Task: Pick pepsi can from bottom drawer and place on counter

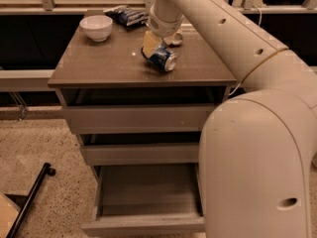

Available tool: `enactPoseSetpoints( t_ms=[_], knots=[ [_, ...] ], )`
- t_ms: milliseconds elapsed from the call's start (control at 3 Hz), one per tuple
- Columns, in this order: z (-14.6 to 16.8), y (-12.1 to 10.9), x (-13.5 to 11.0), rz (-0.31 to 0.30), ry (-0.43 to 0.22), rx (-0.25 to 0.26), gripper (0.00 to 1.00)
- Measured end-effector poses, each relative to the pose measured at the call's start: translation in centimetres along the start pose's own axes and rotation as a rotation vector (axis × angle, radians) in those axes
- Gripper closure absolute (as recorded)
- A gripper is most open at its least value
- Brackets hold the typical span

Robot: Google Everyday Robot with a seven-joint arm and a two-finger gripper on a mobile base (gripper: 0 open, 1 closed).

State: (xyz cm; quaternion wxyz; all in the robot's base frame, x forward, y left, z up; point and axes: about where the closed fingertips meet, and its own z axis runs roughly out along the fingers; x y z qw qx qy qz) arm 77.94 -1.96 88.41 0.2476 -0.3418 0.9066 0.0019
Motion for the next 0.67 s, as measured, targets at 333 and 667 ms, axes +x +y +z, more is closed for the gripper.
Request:
enactPoseSetpoints(
  t_ms=[333,667],
  knots=[
    [0.21,0.07,0.02,-0.001,0.002,-0.001,0.0],
    [0.21,0.07,0.02,-0.001,0.002,-0.001,0.0]
  ],
)
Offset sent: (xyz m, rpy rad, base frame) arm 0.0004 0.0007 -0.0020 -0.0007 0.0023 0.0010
